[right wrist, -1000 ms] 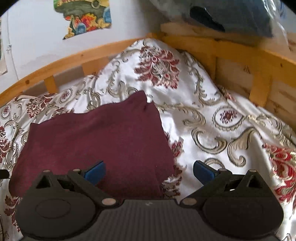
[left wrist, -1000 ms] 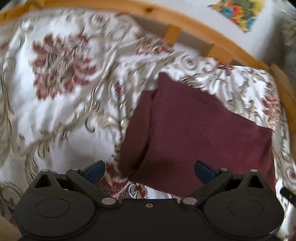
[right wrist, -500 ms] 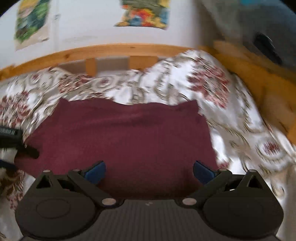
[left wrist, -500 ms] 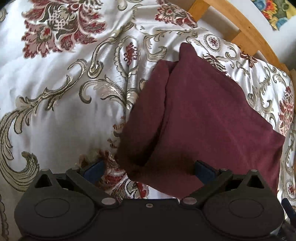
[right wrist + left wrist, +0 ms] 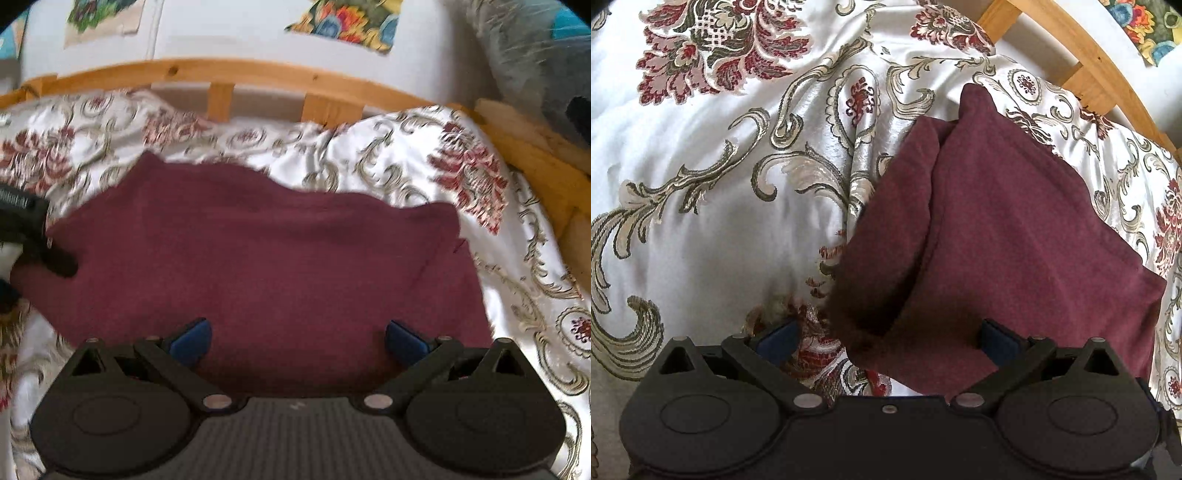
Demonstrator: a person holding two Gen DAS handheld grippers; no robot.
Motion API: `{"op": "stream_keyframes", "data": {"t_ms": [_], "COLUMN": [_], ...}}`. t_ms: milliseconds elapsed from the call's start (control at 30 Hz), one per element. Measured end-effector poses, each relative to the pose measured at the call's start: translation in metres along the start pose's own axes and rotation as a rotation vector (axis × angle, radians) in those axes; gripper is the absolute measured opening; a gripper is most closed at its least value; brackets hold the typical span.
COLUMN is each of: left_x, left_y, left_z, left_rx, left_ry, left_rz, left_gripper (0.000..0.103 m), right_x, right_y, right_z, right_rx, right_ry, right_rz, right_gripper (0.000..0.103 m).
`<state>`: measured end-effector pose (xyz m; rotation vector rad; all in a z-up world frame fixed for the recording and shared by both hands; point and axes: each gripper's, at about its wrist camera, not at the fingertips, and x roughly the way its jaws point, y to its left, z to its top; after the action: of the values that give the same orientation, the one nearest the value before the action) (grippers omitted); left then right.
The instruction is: Fold small clothes
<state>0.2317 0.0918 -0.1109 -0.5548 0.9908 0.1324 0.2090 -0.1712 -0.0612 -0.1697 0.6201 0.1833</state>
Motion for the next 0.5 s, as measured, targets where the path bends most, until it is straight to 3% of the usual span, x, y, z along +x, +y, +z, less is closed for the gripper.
{"op": "stream_keyframes", "data": {"t_ms": [500], "left_x": [0.0040], "left_y": [-0.0044], "left_z": [0.0005], "left_rx": [0.009], "left_ry": [0.008], "left_rz": [-0.008], "left_gripper": [0.102], "right_x": [0.0066], "right_y": [0.0056], "right_z": [-0.0054], "right_rx": [-0.014], "right_ry": [0.058], "right_rz": [-0.004], "right_gripper": [0.103]}}
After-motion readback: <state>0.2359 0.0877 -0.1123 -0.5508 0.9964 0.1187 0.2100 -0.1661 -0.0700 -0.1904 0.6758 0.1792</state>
